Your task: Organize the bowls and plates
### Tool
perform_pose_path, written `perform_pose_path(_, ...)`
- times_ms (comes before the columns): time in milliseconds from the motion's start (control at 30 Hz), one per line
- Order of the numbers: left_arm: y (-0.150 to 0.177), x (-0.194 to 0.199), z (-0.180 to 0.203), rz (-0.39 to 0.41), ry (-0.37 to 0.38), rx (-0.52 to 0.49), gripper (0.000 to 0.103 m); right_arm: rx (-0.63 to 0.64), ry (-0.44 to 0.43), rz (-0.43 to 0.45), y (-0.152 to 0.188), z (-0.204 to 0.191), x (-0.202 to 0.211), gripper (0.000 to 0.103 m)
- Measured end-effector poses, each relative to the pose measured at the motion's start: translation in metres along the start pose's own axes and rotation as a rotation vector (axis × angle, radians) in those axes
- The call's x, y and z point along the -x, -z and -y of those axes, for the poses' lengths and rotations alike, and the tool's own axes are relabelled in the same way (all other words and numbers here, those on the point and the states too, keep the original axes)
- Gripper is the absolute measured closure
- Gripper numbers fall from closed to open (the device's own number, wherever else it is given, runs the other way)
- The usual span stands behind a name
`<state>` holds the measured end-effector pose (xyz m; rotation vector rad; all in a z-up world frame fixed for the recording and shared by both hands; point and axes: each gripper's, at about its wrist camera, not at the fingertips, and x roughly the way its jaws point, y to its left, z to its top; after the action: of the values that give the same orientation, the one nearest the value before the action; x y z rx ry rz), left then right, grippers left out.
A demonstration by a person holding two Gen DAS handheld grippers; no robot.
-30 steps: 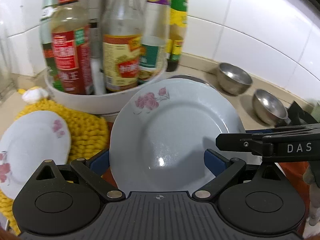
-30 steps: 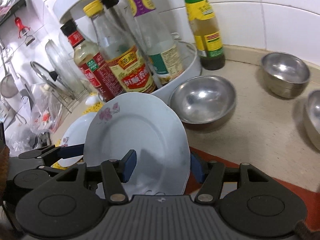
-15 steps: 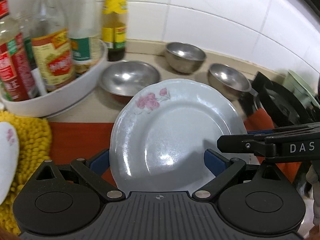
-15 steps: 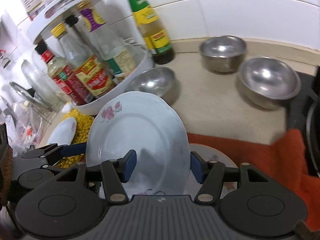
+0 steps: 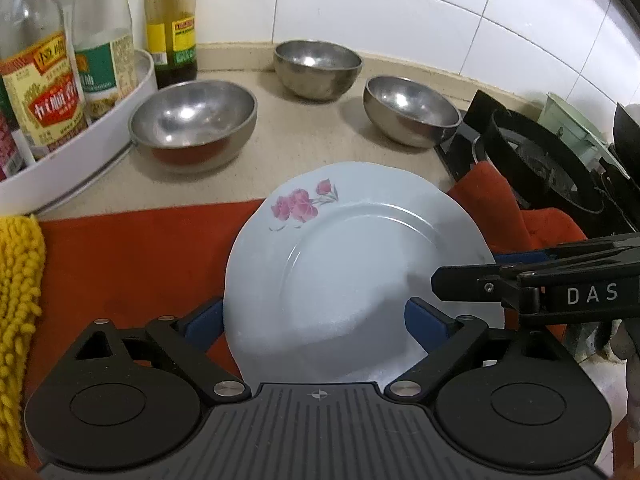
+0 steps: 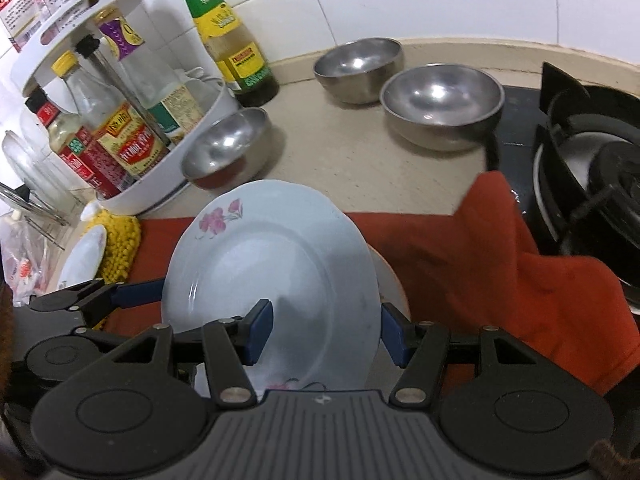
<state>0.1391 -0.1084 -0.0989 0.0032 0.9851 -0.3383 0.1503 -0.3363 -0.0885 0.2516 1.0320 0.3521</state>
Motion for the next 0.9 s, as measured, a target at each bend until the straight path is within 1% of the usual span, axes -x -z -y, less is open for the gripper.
perform_pose_path(267,0.005,0.001,0.004,-0.013,-0.020,0.010,0.010,0.044,0.036,-0.015,0.005,0.000,0.000,0.048)
perform_pose_path(367,0.005,0.004,0.006,0.011,-0.021,-0.001,0.010,0.047,0.039,-0.015,0.005,0.002,-0.001,0.048)
perform_pose_path(467,0.004,0.010,0.011,0.045,-0.035,-0.020,0.007,0.052,0.047,-0.006,0.004,0.002,-0.001,0.047)
perform_pose_path(600,0.004,0.017,0.003,0.070,-0.059,0.025,0.007,0.065,0.050,0.011,0.002,0.002,0.001,0.047)
perform_pose_path(667,0.005,0.020,-0.004,0.076,-0.081,0.051,0.007,0.083,0.033,0.043,0.001,0.002,0.005,0.046)
perform_pose_path(767,0.008,0.025,-0.017,0.079,-0.120,0.097,0.007,0.110,0.070,0.081,-0.002,0.002,0.010,0.045)
perform_pose_path(833,0.012,0.033,-0.028,0.088,-0.146,0.133,0.006,0.113,0.041,0.079,-0.005,0.002,0.010,0.045)
perform_pose_path(900,0.016,0.041,-0.039,0.104,-0.190,0.162,0.006,0.146,0.021,0.089,-0.008,-0.005,0.009,0.045)
